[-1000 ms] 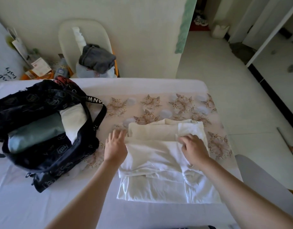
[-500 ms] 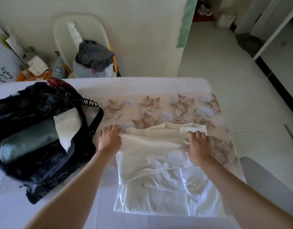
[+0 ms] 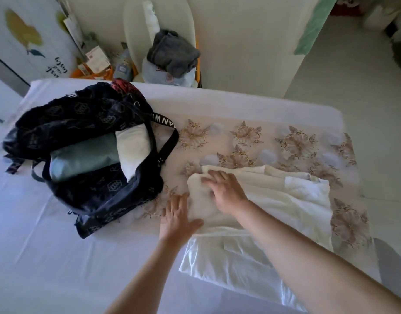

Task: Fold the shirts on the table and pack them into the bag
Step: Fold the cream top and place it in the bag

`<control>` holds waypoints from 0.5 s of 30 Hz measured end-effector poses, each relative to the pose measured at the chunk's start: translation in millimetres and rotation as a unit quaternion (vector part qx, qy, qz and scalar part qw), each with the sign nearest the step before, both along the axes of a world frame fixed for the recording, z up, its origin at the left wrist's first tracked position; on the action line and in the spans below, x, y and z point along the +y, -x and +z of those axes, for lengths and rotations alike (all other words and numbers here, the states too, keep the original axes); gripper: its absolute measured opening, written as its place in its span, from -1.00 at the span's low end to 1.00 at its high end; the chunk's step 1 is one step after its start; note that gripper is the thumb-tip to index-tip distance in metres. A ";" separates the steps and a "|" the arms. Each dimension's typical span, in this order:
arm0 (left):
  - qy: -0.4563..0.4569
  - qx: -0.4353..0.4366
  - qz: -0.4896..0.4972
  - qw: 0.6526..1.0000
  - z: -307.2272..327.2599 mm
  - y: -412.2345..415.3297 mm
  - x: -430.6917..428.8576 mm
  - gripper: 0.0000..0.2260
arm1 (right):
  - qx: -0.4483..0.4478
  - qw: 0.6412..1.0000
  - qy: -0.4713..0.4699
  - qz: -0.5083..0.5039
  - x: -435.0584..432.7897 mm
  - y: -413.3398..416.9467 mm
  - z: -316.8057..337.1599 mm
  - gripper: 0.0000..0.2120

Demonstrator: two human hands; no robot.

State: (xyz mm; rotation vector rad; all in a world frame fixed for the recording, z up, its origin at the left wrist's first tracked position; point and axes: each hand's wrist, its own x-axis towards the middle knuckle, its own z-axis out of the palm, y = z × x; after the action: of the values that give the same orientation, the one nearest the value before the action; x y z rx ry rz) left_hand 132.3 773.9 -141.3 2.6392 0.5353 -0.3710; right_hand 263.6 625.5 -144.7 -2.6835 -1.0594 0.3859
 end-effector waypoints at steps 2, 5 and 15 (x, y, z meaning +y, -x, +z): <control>-0.036 0.004 0.014 0.999 0.4 6.0 7.2 -0.09 | 0.006 0.998 0.054 0.027 5.7 2.0 -5.6 -0.53; -0.027 0.028 0.015 0.999 0.6 7.3 15.5 -0.06 | 0.041 0.999 0.023 0.000 -1.3 11.9 -4.7 -0.40; -0.023 -0.035 -0.269 0.962 7.2 -25.5 -75.3 -0.40 | -0.121 0.926 -0.022 -0.356 -175.7 40.7 4.3 -0.64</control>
State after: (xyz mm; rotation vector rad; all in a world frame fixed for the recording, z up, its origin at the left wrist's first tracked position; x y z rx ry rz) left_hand 157.8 698.7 -134.1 2.7977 -0.2142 -0.4232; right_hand 222.9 449.8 -140.3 -2.8782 -0.0742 -0.1102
